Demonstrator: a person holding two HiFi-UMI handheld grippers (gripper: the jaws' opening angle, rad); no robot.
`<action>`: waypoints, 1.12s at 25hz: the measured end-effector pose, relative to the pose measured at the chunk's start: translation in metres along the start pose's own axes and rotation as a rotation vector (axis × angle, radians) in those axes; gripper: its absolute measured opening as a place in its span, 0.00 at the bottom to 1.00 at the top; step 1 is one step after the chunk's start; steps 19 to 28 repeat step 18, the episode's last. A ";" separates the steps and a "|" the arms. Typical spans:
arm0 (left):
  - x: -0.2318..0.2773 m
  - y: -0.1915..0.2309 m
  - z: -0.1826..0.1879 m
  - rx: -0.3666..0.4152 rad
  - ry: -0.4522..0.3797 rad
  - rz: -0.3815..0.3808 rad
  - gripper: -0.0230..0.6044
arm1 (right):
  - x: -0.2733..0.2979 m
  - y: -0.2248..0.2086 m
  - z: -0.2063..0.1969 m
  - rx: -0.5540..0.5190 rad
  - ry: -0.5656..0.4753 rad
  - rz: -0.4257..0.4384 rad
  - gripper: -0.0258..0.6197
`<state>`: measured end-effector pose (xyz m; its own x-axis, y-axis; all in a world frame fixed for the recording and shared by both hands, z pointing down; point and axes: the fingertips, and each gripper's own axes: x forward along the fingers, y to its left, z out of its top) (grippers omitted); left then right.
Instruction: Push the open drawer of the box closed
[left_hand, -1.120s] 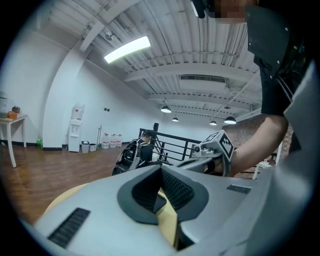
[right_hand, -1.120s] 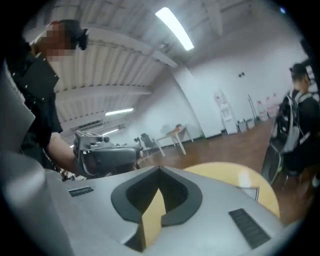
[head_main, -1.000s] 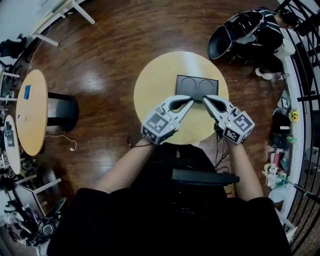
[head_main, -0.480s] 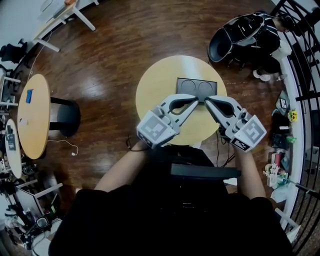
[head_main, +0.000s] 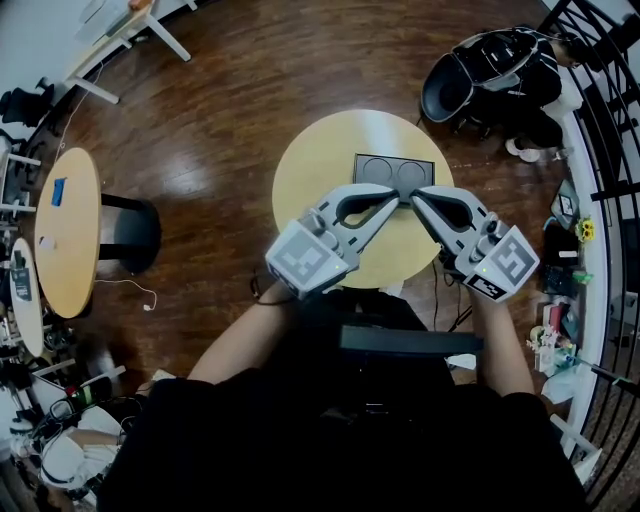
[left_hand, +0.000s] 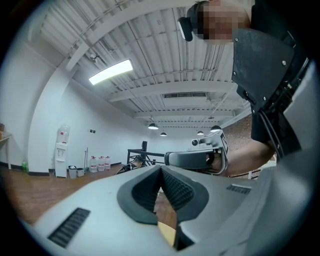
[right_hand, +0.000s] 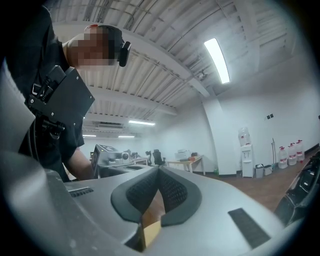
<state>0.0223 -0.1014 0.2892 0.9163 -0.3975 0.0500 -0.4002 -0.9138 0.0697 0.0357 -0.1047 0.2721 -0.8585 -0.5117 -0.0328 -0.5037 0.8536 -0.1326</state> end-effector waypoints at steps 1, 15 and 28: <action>0.000 0.000 0.000 0.000 -0.001 0.001 0.09 | 0.000 0.001 -0.001 -0.002 0.004 0.002 0.03; 0.006 0.005 -0.023 -0.043 0.047 0.014 0.09 | -0.002 0.001 -0.018 0.015 0.026 0.018 0.03; 0.006 0.007 -0.025 -0.054 0.050 0.016 0.09 | 0.000 0.001 -0.018 0.016 0.029 0.021 0.03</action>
